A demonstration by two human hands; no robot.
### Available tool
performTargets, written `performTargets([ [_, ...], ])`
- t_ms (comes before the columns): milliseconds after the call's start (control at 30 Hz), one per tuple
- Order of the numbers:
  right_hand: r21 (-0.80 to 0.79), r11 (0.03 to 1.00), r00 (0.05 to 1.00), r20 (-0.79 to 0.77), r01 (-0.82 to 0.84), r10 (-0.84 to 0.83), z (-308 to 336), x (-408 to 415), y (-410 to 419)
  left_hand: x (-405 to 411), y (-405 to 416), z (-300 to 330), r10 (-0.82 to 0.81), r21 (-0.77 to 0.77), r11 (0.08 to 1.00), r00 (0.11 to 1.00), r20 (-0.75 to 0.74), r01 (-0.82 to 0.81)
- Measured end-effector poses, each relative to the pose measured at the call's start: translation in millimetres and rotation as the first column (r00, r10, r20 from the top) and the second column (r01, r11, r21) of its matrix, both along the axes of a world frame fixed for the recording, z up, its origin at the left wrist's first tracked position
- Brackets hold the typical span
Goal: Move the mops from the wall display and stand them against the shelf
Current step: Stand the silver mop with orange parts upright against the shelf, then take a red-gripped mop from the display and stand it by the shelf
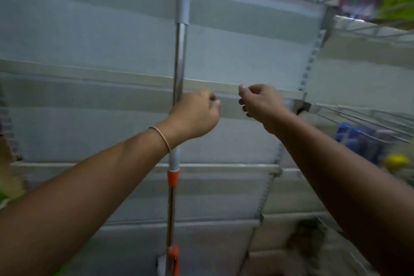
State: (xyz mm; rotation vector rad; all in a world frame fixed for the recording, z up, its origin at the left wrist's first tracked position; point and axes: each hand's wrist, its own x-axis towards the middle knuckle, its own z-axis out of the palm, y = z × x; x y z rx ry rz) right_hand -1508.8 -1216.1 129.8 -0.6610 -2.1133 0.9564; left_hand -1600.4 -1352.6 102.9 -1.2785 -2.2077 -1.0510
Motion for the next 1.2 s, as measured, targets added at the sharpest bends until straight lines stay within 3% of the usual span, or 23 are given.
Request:
performTargets([
  [233, 0.060, 0.978, 0.980, -0.001, 0.199, -0.200, -16.2, 111.9, 45.3, 66.6, 70.2, -17.6, -0.257, 0.023, 0.966, 0.959, 0.119, 0.256],
  [533, 0.045, 0.931, 0.930, -0.081, 0.363, -0.359, -13.8, 277.5, 107.3, 223.2, 164.8, 7.9, -0.565, 0.166, 0.820, 0.820, 0.091, 0.547],
  [833, 0.003, 0.858, 0.857, -0.050, 0.514, -0.513, -22.5, 476.2, 189.9, 393.9, 265.6, 4.5, -0.752, 0.241, 0.659, 0.614, 0.240, 0.713],
  [1100, 0.065, 0.717, 0.718, 0.016, 0.694, -0.696, -36.9, 627.6, 239.7, 522.1, 352.8, -6.9, -0.821, 0.184, 0.535, 0.457, 0.342, 0.824],
  [1200, 0.016, 0.690, 0.690, 0.027, 0.724, -0.724, -47.3, 668.2, 256.2, 558.7, 384.8, -16.4, -0.841, 0.161, 0.476, 0.394, 0.371, 0.865],
])
